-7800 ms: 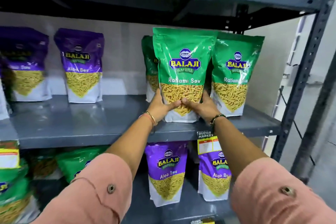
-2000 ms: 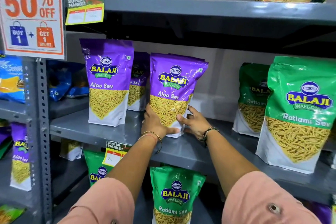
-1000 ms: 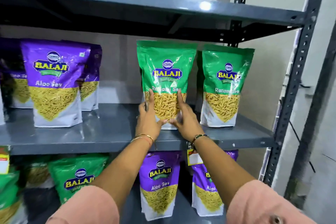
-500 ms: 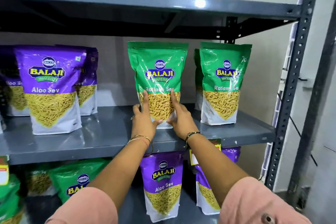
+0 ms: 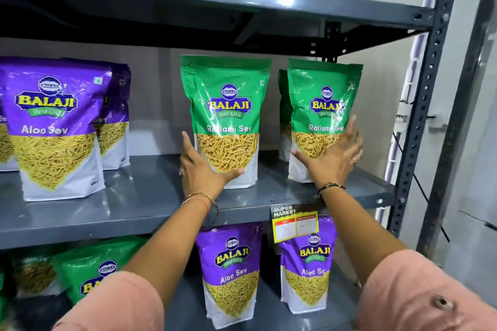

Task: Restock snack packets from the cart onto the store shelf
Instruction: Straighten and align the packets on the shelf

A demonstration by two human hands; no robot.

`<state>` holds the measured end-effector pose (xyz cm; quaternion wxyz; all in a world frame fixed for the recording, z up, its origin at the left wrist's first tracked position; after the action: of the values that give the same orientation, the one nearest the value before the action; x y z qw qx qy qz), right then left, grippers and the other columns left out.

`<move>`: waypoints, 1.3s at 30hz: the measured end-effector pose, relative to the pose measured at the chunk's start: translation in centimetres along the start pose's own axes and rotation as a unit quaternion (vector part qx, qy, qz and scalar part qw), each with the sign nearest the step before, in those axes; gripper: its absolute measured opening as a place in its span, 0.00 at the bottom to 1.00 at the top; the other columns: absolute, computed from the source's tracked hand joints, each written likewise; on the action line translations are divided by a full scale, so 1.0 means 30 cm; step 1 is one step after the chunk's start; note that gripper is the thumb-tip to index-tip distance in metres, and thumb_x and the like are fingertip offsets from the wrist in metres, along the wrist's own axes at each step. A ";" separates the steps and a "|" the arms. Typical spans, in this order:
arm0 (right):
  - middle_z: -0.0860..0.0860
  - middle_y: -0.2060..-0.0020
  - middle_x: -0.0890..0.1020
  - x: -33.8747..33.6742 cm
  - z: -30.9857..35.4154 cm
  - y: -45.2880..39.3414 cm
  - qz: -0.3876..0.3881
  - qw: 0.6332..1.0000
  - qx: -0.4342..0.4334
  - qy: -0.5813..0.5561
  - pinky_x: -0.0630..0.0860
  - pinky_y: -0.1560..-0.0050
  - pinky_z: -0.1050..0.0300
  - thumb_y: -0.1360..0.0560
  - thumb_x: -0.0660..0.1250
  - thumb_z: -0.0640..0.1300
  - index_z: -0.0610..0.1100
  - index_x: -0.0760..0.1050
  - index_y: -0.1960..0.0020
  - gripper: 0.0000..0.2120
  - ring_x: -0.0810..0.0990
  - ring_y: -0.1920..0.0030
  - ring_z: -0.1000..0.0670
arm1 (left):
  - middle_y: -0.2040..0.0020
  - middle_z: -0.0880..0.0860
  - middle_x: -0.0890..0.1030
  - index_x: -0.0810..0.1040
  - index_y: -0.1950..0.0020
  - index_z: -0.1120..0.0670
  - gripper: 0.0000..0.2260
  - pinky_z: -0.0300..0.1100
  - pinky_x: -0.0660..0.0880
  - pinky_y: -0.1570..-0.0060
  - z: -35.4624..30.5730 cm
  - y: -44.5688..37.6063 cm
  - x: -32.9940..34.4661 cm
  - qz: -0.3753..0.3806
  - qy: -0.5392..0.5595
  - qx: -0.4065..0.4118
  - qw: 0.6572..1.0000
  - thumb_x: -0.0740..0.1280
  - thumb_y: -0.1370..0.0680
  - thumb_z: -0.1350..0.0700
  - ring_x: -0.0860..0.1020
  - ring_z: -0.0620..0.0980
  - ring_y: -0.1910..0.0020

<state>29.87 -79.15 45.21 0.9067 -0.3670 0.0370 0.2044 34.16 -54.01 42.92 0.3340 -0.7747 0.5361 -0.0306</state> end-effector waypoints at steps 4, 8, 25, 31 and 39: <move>0.35 0.26 0.56 0.042 -0.097 -0.048 0.145 0.987 0.064 -0.006 0.56 0.27 0.36 0.47 0.83 0.53 0.52 0.31 0.25 0.71 0.57 0.26 0.35 | 0.27 0.58 0.64 0.40 0.25 0.47 0.65 0.52 0.64 0.31 0.033 -0.038 0.032 0.040 0.069 0.013 0.997 0.82 0.48 0.47 0.67 0.58 0.30; 0.36 0.29 0.62 0.059 -0.115 -0.045 0.145 0.987 0.062 -0.009 0.60 0.28 0.39 0.45 0.83 0.50 0.51 0.37 0.24 0.67 0.63 0.30 0.35 | 0.27 0.56 0.66 0.42 0.25 0.48 0.62 0.50 0.65 0.31 0.051 -0.050 0.041 0.039 0.066 0.031 0.997 0.82 0.46 0.50 0.68 0.57 0.31; 0.35 0.29 0.60 0.051 -0.098 -0.025 0.154 0.984 0.079 0.029 0.62 0.30 0.36 0.43 0.82 0.51 0.53 0.35 0.25 0.65 0.62 0.30 0.32 | 0.28 0.60 0.65 0.41 0.25 0.46 0.60 0.53 0.66 0.33 0.036 -0.042 0.036 0.045 0.041 0.032 0.998 0.81 0.43 0.51 0.68 0.61 0.32; 0.32 0.26 0.54 0.049 -0.030 0.027 0.022 0.996 0.073 0.048 0.53 0.27 0.33 0.47 0.75 0.69 0.50 0.34 0.25 0.68 0.54 0.25 0.34 | 0.25 0.60 0.58 0.41 0.25 0.50 0.61 0.56 0.60 0.28 0.003 -0.006 -0.009 0.008 0.031 0.063 0.998 0.78 0.45 0.39 0.59 0.58 0.27; 0.43 0.27 0.65 0.208 0.537 0.355 -0.043 0.957 -0.258 -0.127 0.54 0.26 0.50 0.29 0.65 0.62 0.42 0.55 0.25 0.40 0.63 0.28 0.42 | 0.26 0.58 0.61 0.53 0.25 0.54 0.34 0.53 0.63 0.29 0.143 -0.055 -0.418 -0.248 -0.086 0.108 0.959 0.65 0.26 0.48 0.60 0.57 0.27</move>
<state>30.00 -59.13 48.66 0.7864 -0.5608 -0.1481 0.2127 31.93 -40.92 44.39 0.4425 -0.8424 0.2895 -0.1038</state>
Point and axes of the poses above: each hand's wrist, its own y-axis away from the middle knuckle, its own x-axis out of the palm, z = x × y, the point moved 2 cm from there along -y, towards the middle knuckle
